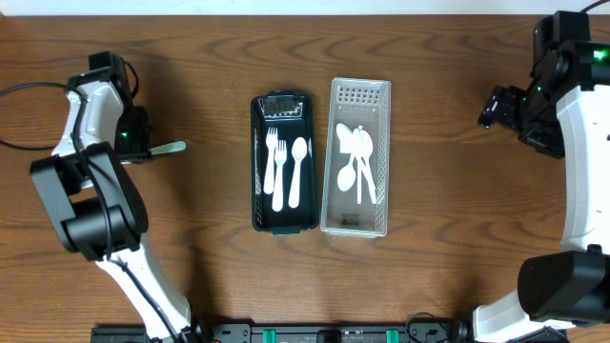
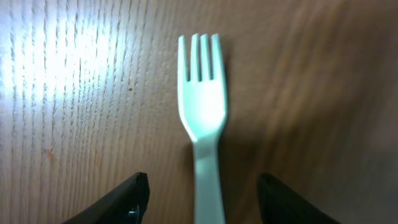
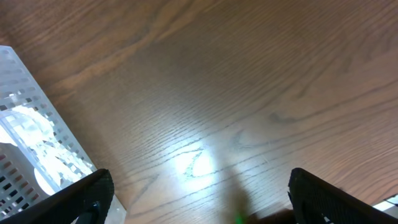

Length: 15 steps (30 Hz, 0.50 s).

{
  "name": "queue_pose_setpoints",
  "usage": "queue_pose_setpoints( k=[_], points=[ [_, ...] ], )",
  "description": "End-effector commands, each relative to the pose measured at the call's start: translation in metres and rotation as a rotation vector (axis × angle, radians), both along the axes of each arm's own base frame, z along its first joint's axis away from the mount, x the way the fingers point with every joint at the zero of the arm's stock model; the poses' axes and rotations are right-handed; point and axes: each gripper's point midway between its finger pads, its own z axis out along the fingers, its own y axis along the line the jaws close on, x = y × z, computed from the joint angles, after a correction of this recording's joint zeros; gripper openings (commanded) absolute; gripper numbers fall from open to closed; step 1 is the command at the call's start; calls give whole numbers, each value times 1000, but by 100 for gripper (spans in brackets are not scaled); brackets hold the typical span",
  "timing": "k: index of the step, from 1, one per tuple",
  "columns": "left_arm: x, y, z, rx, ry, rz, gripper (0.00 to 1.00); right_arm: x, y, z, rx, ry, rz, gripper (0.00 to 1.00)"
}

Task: Pack container
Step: 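Return left gripper and grasp the mint-green fork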

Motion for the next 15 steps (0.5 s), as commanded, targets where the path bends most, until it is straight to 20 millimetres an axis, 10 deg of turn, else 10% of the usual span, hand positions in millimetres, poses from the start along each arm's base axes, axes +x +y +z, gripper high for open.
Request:
queue_pose_setpoints(
  k=[1, 15],
  points=[
    [-8, -2, -17, -25, 45, 32, 61, 0, 0, -2, 13, 6, -22, 93],
    [-15, 2, -31, -56, 68, 115, 61, -5, 1, -3, 15, 25, -22, 93]
  ],
)
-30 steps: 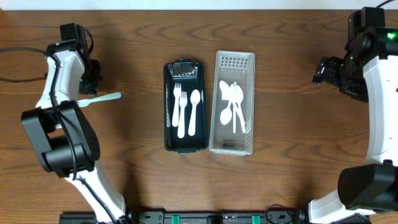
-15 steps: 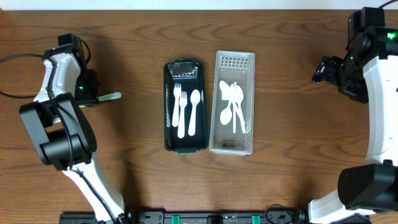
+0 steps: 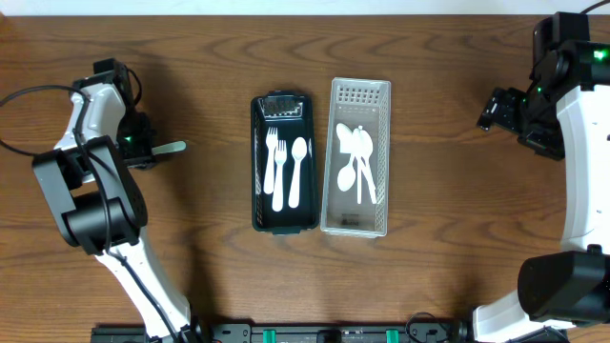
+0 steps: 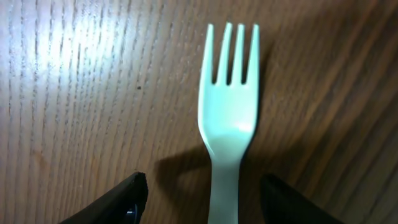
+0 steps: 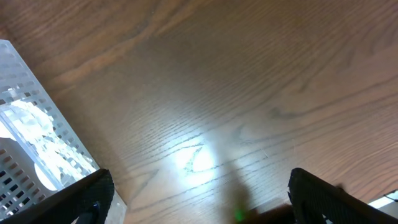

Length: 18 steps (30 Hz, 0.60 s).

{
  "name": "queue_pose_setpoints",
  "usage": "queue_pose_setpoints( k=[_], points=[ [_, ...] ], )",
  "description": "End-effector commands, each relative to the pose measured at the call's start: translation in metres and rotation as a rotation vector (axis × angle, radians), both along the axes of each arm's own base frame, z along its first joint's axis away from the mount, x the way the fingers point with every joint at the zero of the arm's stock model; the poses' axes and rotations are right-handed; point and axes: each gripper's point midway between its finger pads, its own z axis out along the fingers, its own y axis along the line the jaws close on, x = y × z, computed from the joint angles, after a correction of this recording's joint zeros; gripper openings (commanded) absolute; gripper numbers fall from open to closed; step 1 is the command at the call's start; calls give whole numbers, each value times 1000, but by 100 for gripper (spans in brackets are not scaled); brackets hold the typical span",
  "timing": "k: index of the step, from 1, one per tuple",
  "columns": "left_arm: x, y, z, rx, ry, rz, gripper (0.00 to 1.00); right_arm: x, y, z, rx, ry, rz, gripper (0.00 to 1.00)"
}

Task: Pack container
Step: 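Return left gripper and grasp the mint-green fork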

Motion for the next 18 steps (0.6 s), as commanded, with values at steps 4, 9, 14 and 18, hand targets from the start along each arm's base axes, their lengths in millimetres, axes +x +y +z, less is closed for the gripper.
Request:
queue_pose_setpoints(
  k=[4, 9, 14, 18],
  points=[
    [-17, 3, -23, -32, 80, 47, 61, 0, -1, -2, 7, 7, -22, 93],
    [-21, 4, -28, -38, 100, 46, 60, -1, -1, -2, 7, 7, -22, 93],
    [-21, 3, -28, -38, 100, 45, 42, 0, -1, -2, 7, 7, -22, 93],
    [-21, 4, -28, -38, 100, 46, 36, 0, -1, -2, 7, 7, -21, 93]
  ],
)
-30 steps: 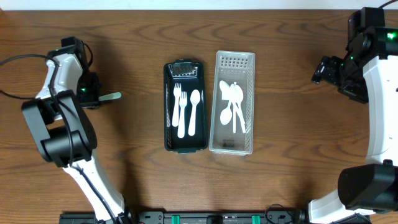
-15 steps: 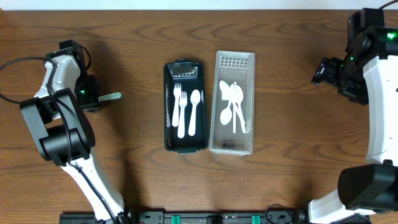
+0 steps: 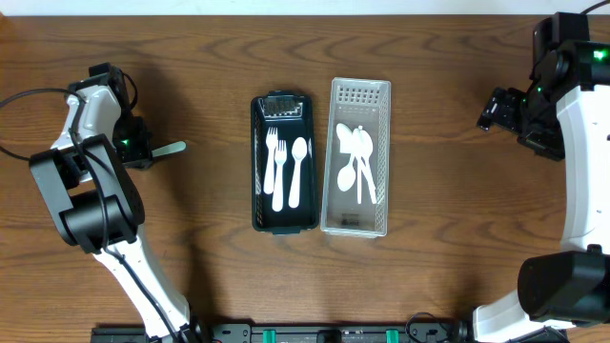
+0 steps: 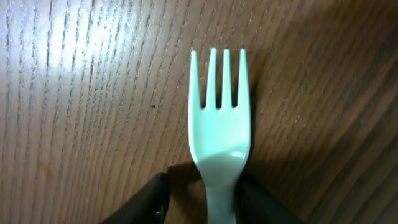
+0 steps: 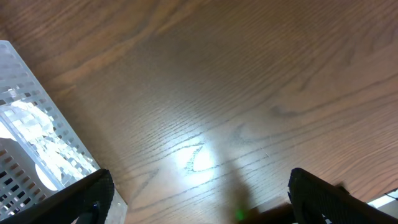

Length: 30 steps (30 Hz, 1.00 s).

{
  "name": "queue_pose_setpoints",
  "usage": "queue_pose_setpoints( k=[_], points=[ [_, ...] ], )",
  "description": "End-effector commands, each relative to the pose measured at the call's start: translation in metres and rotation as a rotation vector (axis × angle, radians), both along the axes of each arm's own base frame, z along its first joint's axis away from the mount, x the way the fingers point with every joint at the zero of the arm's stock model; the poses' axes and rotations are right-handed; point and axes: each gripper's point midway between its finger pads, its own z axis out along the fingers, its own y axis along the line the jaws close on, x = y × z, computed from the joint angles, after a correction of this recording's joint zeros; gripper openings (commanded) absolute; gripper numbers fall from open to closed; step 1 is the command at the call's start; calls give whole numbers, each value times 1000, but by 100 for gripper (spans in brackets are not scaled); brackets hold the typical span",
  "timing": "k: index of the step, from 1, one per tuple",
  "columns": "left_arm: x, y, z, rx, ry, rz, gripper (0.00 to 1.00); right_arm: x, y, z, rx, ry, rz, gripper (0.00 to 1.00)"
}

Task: Pack container
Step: 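Return left gripper and grasp the mint-green fork, then place the mint-green fork into the black basket and release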

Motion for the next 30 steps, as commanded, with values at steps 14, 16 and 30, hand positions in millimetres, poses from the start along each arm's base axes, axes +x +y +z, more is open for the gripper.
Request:
queue_pose_setpoints(
  k=[14, 16, 30],
  points=[
    [-10, 2, -7, -18, 40, -24, 8, 0, -1, -2, 5, 6, -15, 93],
    [-7, 3, 5, -12, 11, -39, 6, 0, -1, -2, 5, 6, -15, 93],
    [27, -43, 191, 134, -430, -613, 6, 6, -1, -1, -2, -16, 15, 93]
  ],
)
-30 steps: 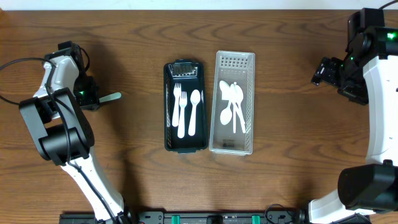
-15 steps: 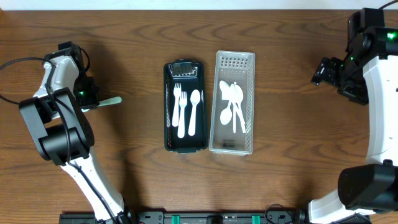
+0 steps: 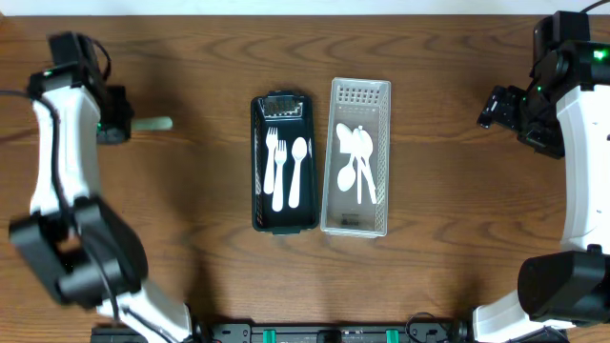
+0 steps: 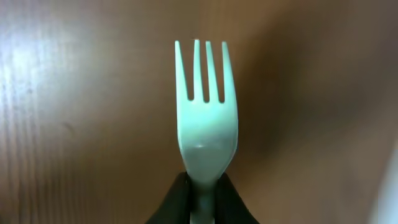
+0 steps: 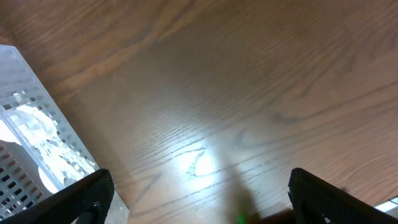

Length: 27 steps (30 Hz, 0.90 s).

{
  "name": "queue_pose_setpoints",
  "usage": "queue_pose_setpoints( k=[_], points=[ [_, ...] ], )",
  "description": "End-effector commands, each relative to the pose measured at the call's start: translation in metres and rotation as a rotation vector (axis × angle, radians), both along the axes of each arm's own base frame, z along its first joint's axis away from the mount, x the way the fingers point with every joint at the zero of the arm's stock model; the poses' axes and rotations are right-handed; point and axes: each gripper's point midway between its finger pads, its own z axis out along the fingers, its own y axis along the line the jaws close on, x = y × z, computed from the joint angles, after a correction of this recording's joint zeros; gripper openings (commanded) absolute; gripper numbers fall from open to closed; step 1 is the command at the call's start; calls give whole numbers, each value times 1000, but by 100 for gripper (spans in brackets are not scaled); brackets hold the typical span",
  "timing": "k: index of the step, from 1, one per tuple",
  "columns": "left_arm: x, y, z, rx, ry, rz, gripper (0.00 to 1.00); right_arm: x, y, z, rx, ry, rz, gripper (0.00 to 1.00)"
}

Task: Pack container
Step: 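Place the mint-green fork into the black basket and release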

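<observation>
A pale green plastic fork [image 4: 200,112] is held by its handle in my left gripper [image 4: 200,190], which is shut on it; its tines point away from the wrist, and the wood behind is blurred. Overhead, that fork [image 3: 154,123] sticks out to the right of my left gripper [image 3: 116,125] at the table's far left. The dark green container [image 3: 257,162] holds two white forks and a white spoon. My right gripper [image 5: 199,199] hangs open over bare wood at the far right, nothing between its fingers [image 5: 87,196].
A white perforated basket [image 3: 383,157] with several white spoons stands right beside the dark container; its corner shows in the right wrist view as the basket [image 5: 25,81]. Brown wood table [image 3: 210,276] lies all around.
My left gripper has shut fully on the fork handle. Gripper and fork now sit farther toward the table's back edge, with the table surface blurred behind the fork. The right arm is unchanged.
My left gripper stood open around the fork, which lay flat at the table's left. It stayed open and shifted slightly, then its fingers were narrowed close to the handle. Now it holds the fork away from that spot. The right arm stayed still throughout.
</observation>
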Motion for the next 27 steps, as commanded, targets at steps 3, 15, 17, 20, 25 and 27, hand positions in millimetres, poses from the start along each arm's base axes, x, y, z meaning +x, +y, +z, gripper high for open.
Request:
queue_pose_setpoints(
  k=[3, 15, 17, 20, 25, 27],
  points=[
    [1, -59, 73, 168, -137, -528, 6, 4, -1, -2, -2, -7, 18, 93],
    [-15, -220, 111, 565, -216, -1566, 6, 13, -2, 0, -12, -38, 58, 93],
    [-16, -238, 102, 598, -194, -1673, 6, 13, -2, 0, -13, -37, 62, 93],
    [-14, -254, 80, 615, -128, -1757, 6, 12, -2, 0, -17, -33, 85, 94],
    [-8, -266, 28, 524, -4, -1808, 6, 12, -2, 0, -20, -29, 102, 94],
    [-8, -268, 3, 474, 61, -1816, 6, 12, -2, 0, -19, -29, 102, 94]
  ],
)
